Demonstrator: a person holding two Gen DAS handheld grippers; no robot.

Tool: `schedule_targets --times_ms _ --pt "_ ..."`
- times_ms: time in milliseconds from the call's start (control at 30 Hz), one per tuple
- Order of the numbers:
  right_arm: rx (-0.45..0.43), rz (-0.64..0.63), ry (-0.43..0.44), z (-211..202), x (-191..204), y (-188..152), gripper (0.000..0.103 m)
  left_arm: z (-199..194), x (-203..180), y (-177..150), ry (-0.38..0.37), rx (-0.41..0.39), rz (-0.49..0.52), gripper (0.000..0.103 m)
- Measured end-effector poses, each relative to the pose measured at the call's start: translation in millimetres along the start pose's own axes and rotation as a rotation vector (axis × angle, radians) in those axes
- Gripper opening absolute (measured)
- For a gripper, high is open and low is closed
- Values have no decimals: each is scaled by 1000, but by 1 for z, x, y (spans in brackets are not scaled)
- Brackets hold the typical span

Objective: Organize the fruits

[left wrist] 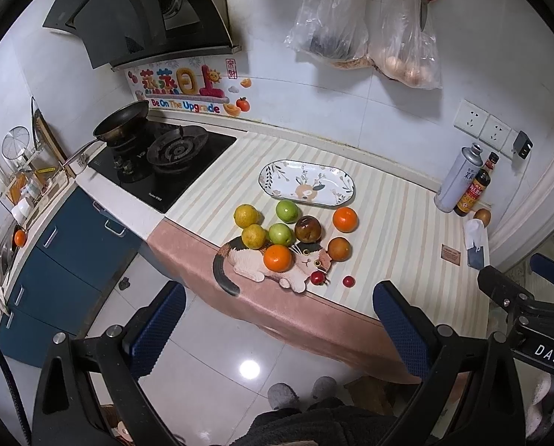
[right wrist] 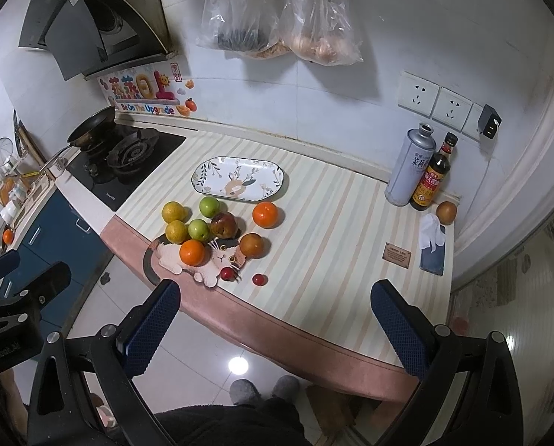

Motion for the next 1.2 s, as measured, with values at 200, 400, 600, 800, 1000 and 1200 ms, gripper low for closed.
schedule_targets --times_ms 200,400,600,800,1000,1200 --pt "1 -2 -2 0 0 -1 103 0 0 -1 0 3 0 103" --pt "0 -4 0 1 1 -1 103 0 1 -1 -1 2 -1 103" --pt "-4 -5 5 4 4 -2 103 1 2 -1 -2 2 1 103" --pt "-7 -6 7 4 3 -3 103 2 2 -1 -8 5 -3 103" --pt "-18 -7 1 2 3 -1 103 2 2 -1 -10 3 -5 103" --pt "-18 -8 2 1 3 0 103 2 3 2 -11 1 -10 103"
Point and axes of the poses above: each gripper's, at about its wrist camera, not at the fingertips, and z roughly the way its jaws point, x to its left, y to its top, the point moved 7 cm from there along z, roughly the way its jaws point, and after that the axes turned 13 degrees about x, right-handed, at the moved point
